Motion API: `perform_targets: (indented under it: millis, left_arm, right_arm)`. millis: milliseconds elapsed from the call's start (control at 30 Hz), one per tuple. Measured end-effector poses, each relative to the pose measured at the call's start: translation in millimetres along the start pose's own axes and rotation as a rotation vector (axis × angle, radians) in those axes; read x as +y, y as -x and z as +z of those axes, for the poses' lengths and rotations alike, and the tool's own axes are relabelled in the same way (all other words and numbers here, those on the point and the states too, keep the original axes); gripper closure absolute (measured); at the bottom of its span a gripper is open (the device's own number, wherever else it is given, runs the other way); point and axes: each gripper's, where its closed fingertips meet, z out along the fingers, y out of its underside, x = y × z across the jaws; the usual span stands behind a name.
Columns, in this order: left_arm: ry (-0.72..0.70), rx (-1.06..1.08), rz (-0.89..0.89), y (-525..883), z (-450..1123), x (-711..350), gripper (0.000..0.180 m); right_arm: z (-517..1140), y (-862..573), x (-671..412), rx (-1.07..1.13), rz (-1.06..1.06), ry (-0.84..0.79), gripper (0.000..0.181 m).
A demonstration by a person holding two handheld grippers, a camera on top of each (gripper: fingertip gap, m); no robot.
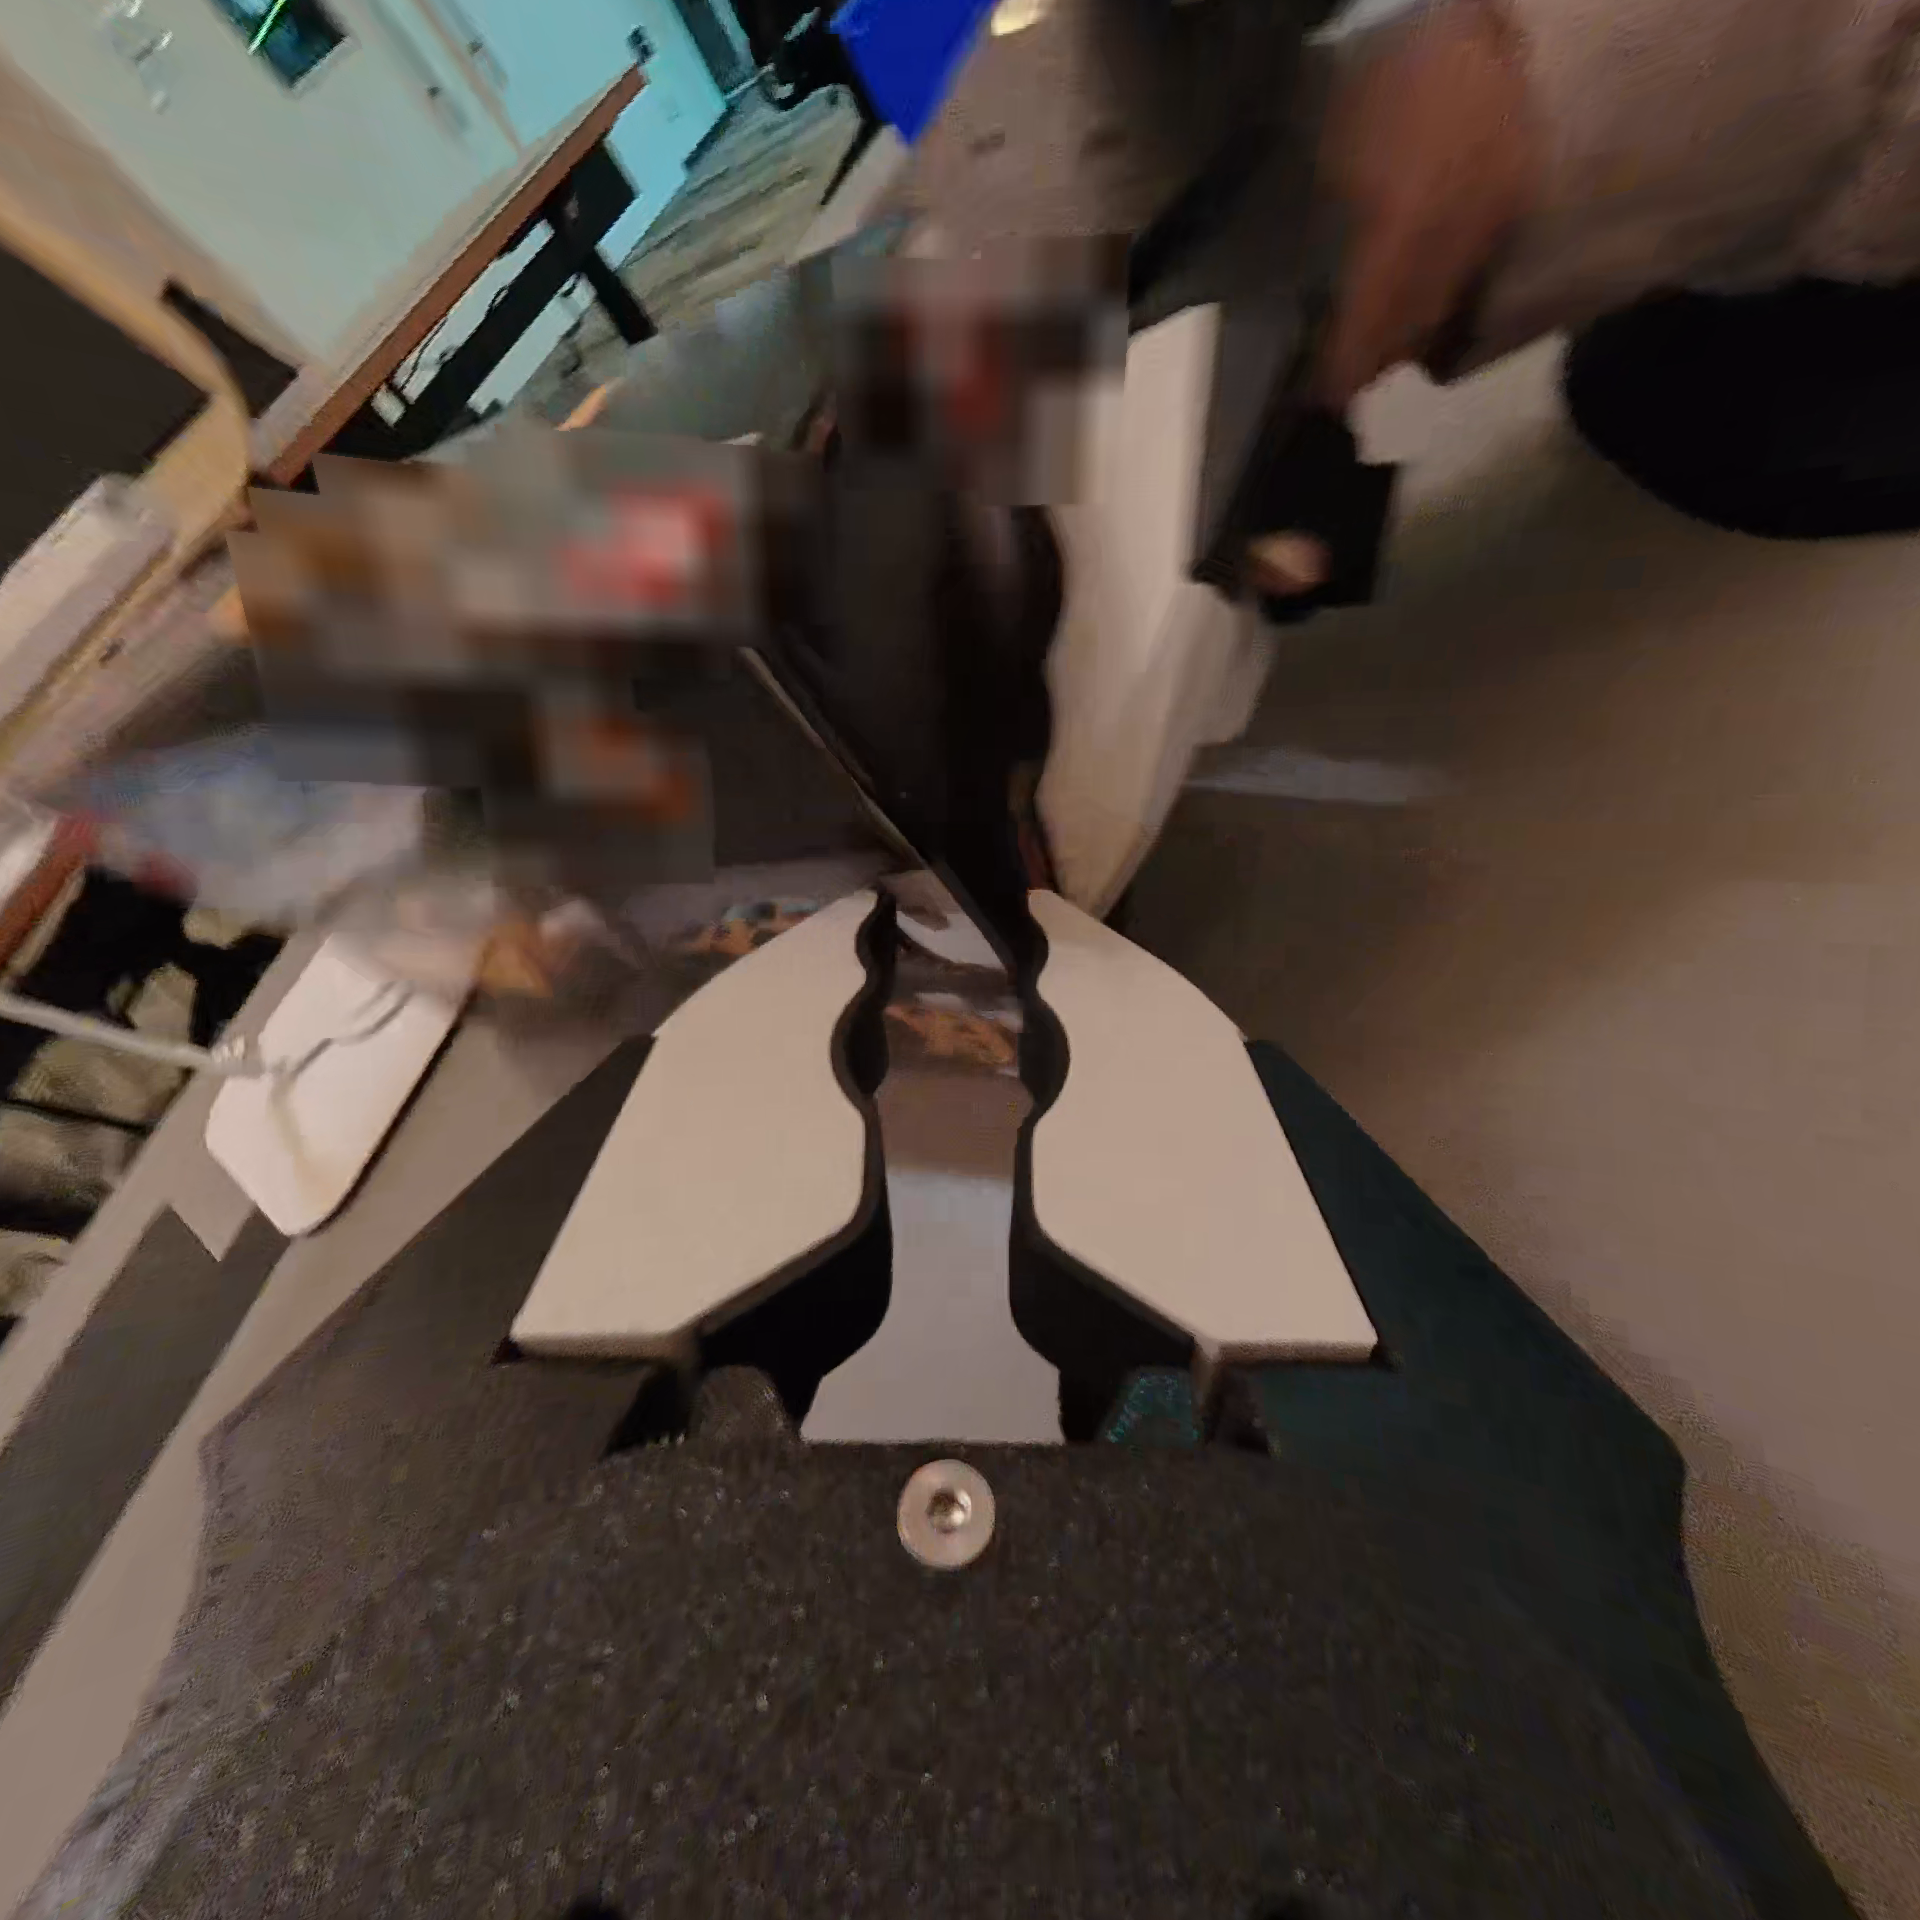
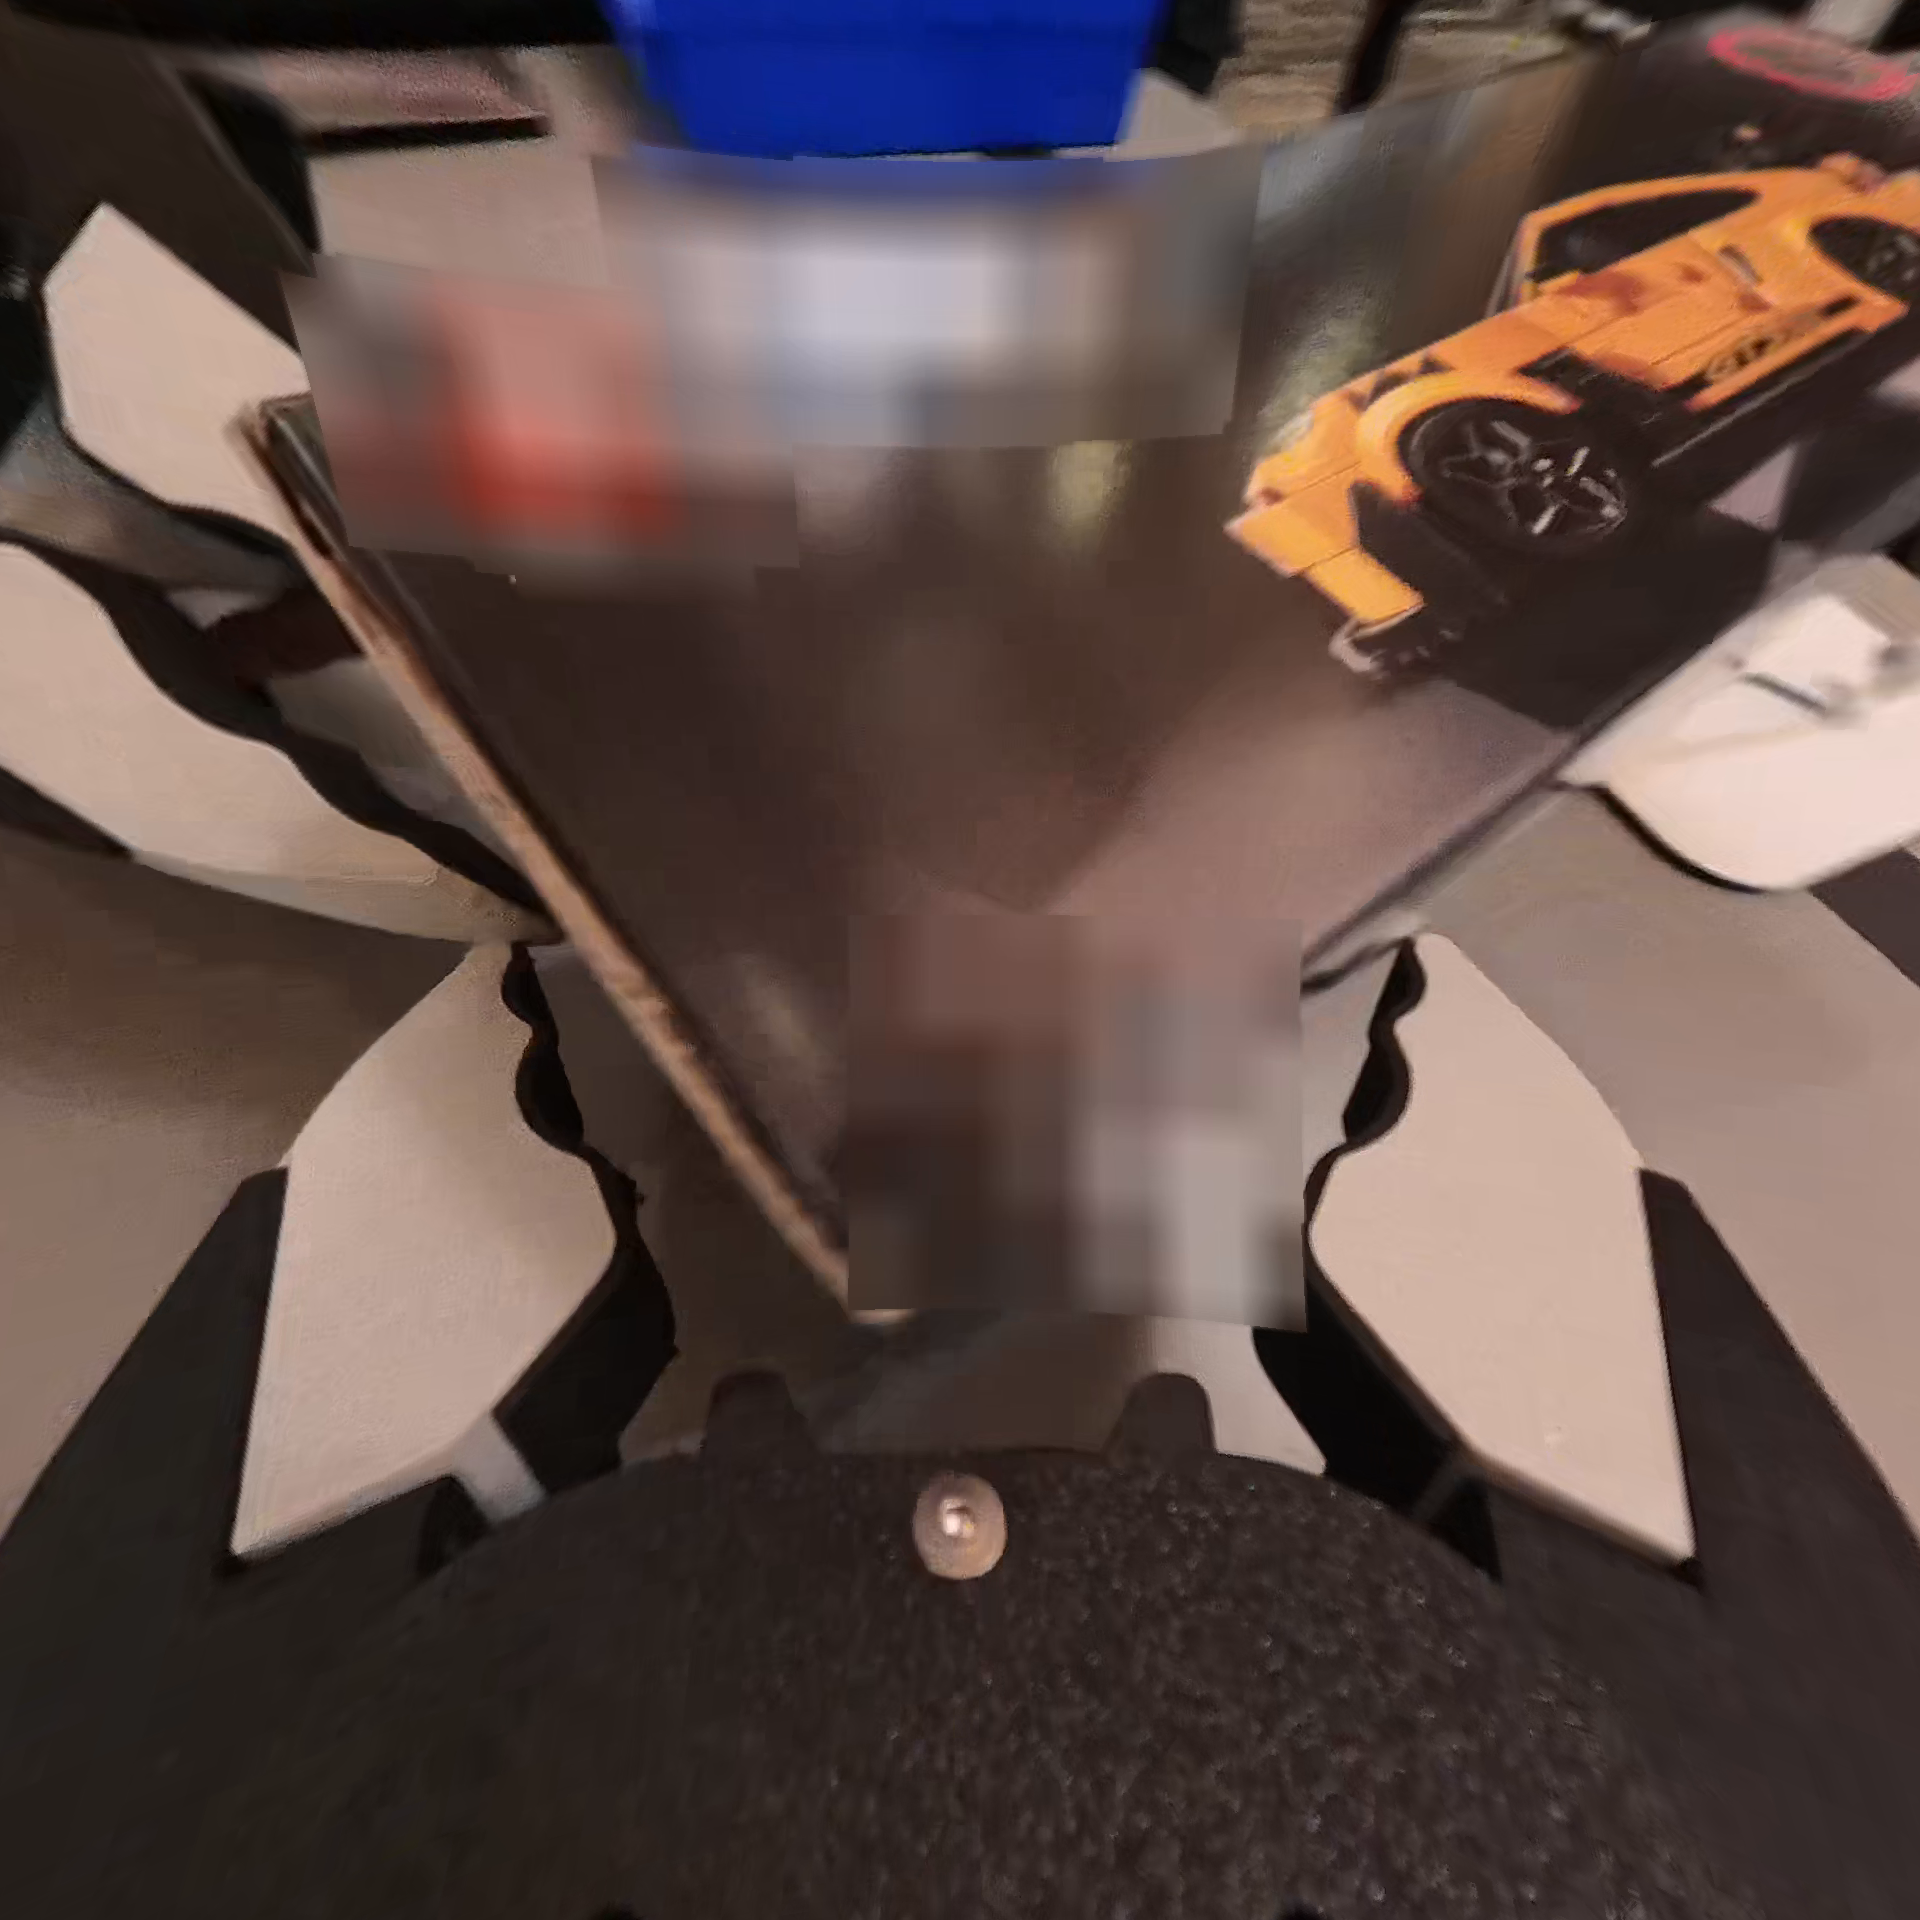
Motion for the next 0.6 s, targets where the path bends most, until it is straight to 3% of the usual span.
perform_targets:
  millis: [100, 267, 333, 433, 467, 533, 600]
  left_arm:
    - [-0.001, -0.028, 0.114, -18.6, -5.1, -10.3, 0.158]
    - [-0.042, 0.087, 0.004, -29.8, -10.7, -20.0, 0.151]
    - [-0.08, 0.108, -0.045, -24.2, -18.7, -25.7, 0.149]
    - [-0.126, 0.081, -0.131, 3.6, -35.8, -26.8, 0.146]
    - [-0.139, 0.055, -0.165, 18.9, -42.1, -23.6, 0.146]
    - [-0.158, -0.012, -0.256, 56.4, -54.4, -11.1, 0.145]
    - [-0.155, -0.087, -0.343, 97.8, -63.7, 11.5, 0.142]
  right_arm:
    - [-10.1, 17.7, 4.9, -0.104, -0.037, 0.0, 0.052]
    - [-20.0, 14.0, 13.3, -0.175, -0.001, -0.028, 0.076]
    - [-26.8, 2.9, 15.9, -0.153, 0.004, -0.049, 0.102]
    - [-45.3, -21.9, 17.2, -0.066, -0.007, -0.089, 0.16]
    - [-52.3, -34.1, 16.2, -0.006, 0.004, -0.101, 0.166]
    - [-64.5, -42.6, 11.6, 0.056, 0.019, -0.111, 0.148]
    - [-68.3, -34.5, 7.8, 0.079, 0.036, -0.091, 0.111]
